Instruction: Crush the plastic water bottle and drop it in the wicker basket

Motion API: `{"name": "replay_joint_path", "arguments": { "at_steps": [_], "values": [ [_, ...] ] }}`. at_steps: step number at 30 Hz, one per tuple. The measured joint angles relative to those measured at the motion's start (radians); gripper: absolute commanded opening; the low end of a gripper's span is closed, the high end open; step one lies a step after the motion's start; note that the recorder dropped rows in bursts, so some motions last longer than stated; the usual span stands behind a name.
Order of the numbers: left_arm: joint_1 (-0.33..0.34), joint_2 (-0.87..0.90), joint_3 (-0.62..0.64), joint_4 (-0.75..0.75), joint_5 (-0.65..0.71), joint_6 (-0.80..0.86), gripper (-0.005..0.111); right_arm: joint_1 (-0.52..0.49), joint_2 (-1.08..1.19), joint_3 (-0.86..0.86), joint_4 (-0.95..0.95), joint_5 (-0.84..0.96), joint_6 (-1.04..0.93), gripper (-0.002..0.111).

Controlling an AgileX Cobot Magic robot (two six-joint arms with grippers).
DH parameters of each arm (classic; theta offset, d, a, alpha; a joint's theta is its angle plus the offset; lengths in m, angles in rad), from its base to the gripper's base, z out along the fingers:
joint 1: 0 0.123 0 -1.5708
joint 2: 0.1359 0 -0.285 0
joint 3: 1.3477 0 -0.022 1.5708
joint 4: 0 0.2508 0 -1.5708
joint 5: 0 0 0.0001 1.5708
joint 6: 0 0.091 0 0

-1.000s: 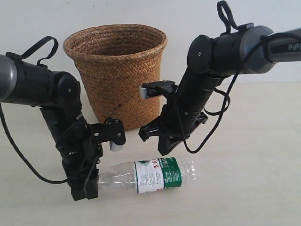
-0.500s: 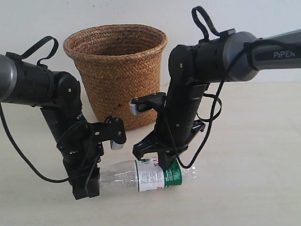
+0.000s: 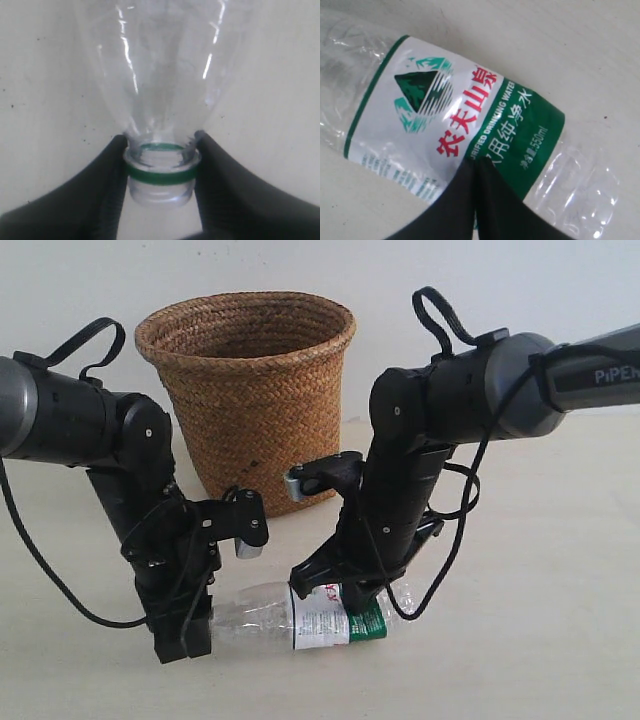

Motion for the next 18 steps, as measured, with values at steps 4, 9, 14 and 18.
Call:
{"name": "replay_joint_path", "arguments": {
  "at_steps": [4, 9, 14, 18],
  "values": [
    [0.0, 0.0, 0.0, 0.0, 0.0, 0.0, 0.004, 0.0, 0.024, 0.002, 0.011, -0.002, 0.0, 0.0],
    [0.0, 0.0, 0.0, 0.001, 0.0, 0.0, 0.004, 0.0, 0.069, 0.002, 0.033, -0.009, 0.0, 0.0],
    [0.0, 0.0, 0.0, 0.001, 0.002, 0.0, 0.004, 0.0, 0.04, 0.002, 0.026, -0.018, -0.002, 0.0],
    [0.0, 0.0, 0.0, -0.006, 0.002, -0.002, 0.004, 0.0, -0.04, 0.017, -0.017, -0.037, -0.008, 0.0]
  ]
}}
